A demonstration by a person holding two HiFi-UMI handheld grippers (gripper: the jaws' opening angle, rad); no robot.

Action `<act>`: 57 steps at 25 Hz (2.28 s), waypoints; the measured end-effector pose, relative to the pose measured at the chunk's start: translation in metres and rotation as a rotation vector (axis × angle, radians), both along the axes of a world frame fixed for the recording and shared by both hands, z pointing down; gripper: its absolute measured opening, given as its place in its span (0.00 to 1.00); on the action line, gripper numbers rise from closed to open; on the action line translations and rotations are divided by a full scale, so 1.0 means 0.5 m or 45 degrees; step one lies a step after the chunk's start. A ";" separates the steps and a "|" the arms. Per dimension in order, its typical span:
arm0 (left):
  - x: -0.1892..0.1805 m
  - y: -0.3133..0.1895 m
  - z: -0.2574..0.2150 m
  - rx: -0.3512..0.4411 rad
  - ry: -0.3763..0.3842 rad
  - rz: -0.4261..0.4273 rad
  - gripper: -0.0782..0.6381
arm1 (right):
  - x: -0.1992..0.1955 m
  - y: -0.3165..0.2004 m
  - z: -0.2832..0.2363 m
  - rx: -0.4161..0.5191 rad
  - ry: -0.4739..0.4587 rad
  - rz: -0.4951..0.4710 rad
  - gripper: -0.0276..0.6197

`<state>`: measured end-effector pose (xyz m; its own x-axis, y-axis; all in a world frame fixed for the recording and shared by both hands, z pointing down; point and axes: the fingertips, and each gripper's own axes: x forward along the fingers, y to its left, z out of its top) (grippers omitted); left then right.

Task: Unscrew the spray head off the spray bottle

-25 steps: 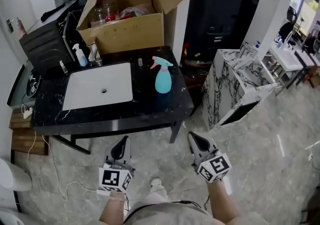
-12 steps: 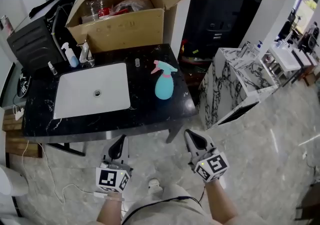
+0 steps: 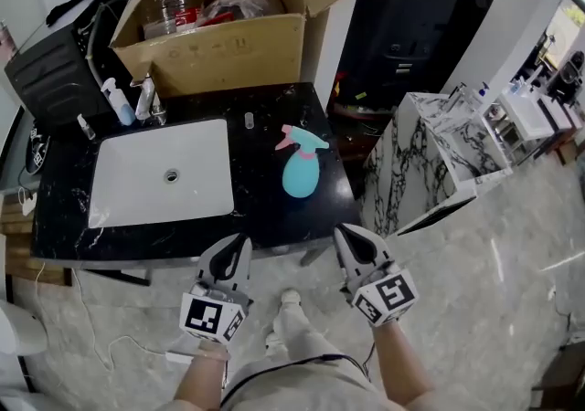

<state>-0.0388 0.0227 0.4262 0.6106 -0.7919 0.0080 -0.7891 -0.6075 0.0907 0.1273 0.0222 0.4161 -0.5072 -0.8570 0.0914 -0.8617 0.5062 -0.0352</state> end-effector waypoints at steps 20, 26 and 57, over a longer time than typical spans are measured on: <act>0.200 -0.231 0.036 -0.075 -0.144 0.337 0.60 | -0.033 -0.254 -0.059 0.014 -0.025 -0.295 0.31; 0.236 -0.259 0.053 -0.111 -0.201 0.389 0.63 | -0.069 -0.288 -0.060 -0.014 -0.054 -0.345 0.38; 0.310 -0.312 0.060 -0.106 -0.379 0.560 0.62 | -0.083 -0.310 -0.117 0.111 -0.121 -0.468 0.27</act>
<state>0.1165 -0.1335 0.4563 0.8463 -0.4511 0.2835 -0.4607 -0.8869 -0.0359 0.0860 -0.1326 0.3575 -0.7848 -0.6187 -0.0358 -0.6169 0.7854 -0.0498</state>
